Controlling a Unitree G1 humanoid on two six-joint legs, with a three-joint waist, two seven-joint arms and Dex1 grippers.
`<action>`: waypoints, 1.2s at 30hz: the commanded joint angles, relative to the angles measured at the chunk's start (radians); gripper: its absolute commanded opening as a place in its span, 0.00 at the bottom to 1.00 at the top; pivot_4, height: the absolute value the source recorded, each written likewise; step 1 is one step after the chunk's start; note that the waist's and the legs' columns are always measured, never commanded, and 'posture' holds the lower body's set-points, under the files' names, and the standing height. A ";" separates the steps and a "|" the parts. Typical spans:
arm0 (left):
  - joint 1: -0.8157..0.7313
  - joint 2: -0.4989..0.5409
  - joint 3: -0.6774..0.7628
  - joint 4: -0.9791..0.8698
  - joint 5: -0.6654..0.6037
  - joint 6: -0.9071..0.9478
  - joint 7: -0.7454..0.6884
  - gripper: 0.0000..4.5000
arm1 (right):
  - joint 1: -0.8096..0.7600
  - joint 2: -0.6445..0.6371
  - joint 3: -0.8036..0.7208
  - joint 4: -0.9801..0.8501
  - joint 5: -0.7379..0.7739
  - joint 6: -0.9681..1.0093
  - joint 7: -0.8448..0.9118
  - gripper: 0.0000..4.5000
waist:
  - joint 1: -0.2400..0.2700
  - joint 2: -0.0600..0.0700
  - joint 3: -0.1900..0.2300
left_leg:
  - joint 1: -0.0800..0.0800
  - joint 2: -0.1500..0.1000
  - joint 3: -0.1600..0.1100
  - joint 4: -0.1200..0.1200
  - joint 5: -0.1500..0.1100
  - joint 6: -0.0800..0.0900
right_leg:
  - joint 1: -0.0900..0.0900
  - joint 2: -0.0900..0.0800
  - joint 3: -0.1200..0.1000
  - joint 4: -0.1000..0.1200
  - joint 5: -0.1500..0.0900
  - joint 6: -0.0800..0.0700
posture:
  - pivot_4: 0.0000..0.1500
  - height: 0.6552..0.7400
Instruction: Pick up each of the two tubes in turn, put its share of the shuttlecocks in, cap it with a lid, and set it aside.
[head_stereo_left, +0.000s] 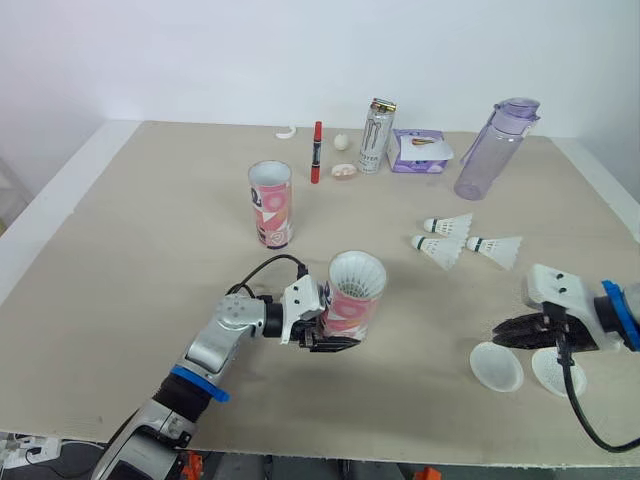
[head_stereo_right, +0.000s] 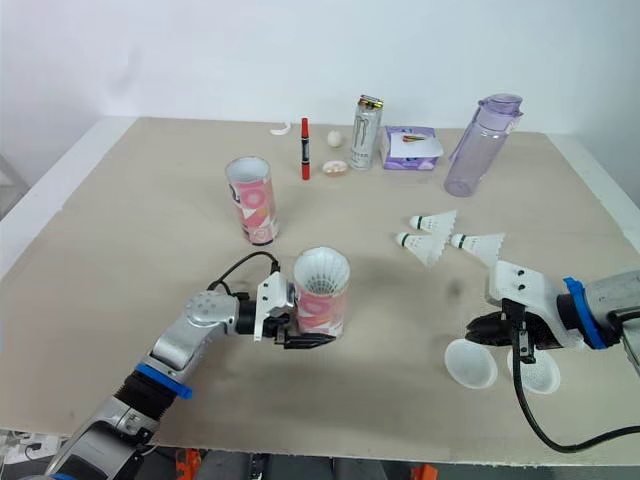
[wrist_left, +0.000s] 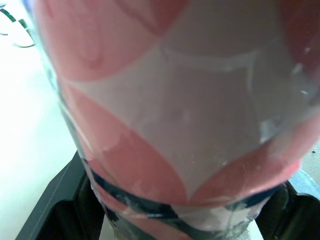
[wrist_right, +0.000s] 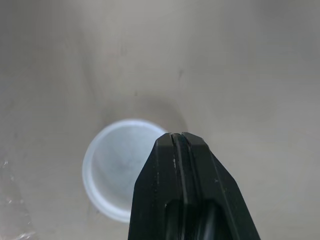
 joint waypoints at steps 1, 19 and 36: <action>0.010 -0.009 -0.006 -0.007 -0.015 0.005 -0.020 0.77 | -0.002 -0.018 -0.023 0.002 0.000 0.016 -0.022 0.64 | 0.000 0.000 0.000 | 0.000 0.000 0.000 0.000 0.000 0.000 | 0.000 0.000 0.000 0.000 0.000 0.000 | 1.00 1.00; 0.050 0.012 -0.009 -0.037 0.009 0.004 -0.011 0.77 | -0.044 0.026 0.145 -0.035 -0.053 0.039 -0.135 0.88 | 0.000 0.001 -0.001 | 0.000 0.000 -0.001 0.000 0.000 0.000 | 0.000 0.001 0.000 0.000 0.000 0.001 | 1.00 1.00; 0.039 0.011 -0.002 -0.021 0.014 0.009 0.003 0.77 | -0.061 0.041 0.171 -0.050 -0.097 -0.079 -0.142 0.01 | -0.001 0.000 -0.001 | 0.001 0.002 -0.001 0.001 0.000 0.000 | 0.001 0.004 0.000 0.000 0.001 -0.001 | 1.00 1.00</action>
